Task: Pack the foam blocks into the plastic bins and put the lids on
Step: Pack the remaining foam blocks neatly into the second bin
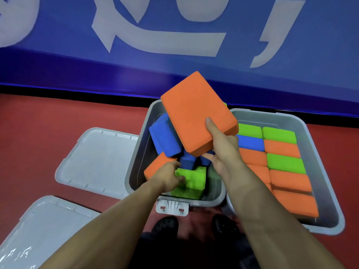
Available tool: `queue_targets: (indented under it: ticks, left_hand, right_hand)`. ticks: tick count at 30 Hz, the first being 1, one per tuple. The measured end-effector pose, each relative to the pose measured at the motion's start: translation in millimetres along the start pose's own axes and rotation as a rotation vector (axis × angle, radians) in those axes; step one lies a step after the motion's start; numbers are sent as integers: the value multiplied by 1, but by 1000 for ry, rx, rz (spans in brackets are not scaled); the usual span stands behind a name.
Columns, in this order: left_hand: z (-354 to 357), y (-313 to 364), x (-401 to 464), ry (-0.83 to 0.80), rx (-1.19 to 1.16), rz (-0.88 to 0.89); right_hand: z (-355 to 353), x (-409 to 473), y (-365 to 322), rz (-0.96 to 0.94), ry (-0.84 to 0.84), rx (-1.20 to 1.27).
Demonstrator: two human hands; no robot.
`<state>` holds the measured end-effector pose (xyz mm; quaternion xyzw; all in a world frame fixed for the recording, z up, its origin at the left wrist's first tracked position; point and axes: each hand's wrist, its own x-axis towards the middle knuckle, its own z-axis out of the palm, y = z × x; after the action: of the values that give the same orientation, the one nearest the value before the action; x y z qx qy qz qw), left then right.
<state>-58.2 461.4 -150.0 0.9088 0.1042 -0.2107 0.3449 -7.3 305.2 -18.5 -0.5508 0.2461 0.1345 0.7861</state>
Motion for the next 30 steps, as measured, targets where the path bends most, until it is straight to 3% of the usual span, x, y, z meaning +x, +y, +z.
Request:
queue_targets:
  ticks: [4, 10, 16, 30]
  left_hand:
    - [17, -7, 37, -160, 408, 146]
    - [36, -9, 65, -227, 626, 148]
    - [48, -8, 77, -419, 600, 163]
    - [63, -1, 66, -454, 460, 280]
  right_hand:
    - [-4, 8, -2, 23, -65, -31]
    - [-5, 25, -8, 35, -92, -49]
    - [-13, 25, -20, -33, -125, -89]
    - [-11, 19, -23, -71, -110, -114]
